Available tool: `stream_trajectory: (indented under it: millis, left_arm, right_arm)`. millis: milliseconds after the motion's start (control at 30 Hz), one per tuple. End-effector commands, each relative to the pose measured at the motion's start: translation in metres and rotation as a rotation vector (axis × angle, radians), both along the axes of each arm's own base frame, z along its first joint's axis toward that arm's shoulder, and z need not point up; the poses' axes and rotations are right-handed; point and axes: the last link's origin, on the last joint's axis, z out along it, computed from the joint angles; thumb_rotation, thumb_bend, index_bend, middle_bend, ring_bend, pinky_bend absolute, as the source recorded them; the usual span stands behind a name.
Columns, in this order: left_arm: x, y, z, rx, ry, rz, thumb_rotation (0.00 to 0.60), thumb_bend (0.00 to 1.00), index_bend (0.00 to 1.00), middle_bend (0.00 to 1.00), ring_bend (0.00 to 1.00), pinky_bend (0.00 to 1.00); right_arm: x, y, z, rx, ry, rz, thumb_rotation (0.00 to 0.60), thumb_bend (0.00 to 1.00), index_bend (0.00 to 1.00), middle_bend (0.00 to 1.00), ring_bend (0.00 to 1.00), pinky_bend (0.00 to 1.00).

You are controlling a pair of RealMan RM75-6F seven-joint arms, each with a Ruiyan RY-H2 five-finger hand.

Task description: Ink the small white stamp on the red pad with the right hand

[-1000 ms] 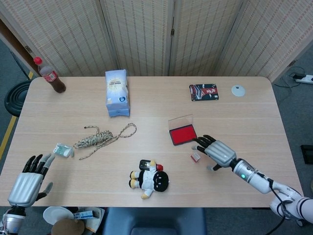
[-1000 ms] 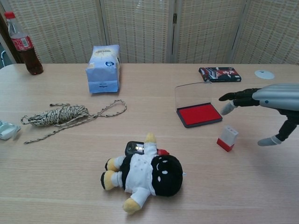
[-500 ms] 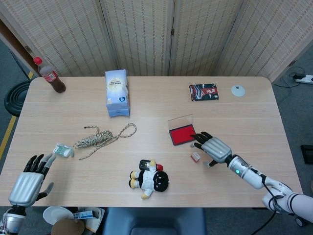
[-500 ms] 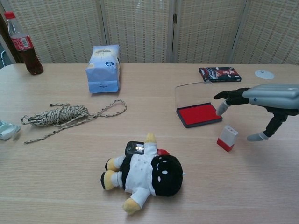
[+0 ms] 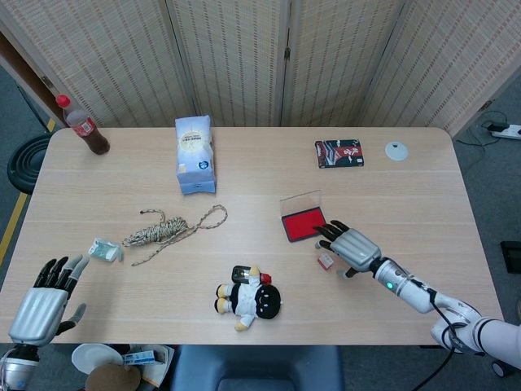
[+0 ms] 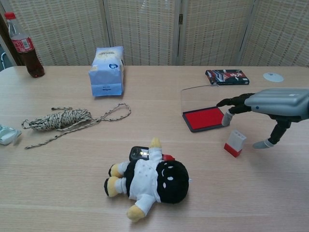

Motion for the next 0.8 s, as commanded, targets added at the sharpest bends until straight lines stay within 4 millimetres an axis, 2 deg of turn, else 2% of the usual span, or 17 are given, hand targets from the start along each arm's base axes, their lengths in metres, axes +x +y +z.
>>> stream_trajectory:
  millis: [33, 800]
  left_arm:
    - [0.0, 0.0, 0.0, 0.0, -0.002, -0.002, 0.6, 0.34, 0.0, 0.0, 0.0, 0.06]
    - [0.0, -0.002, 0.004, 0.003, -0.014, -0.003, 0.6, 0.34, 0.0, 0.0, 0.0, 0.06]
  right_arm:
    - [0.001, 0.0, -0.002, -0.002, 0.01, 0.004, 0.6, 0.23, 0.24, 0.0, 0.0, 0.0]
    - [0.003, -0.004, -0.014, -0.022, 0.034, 0.012, 0.6, 0.24, 0.32, 0.0, 0.0, 0.0]
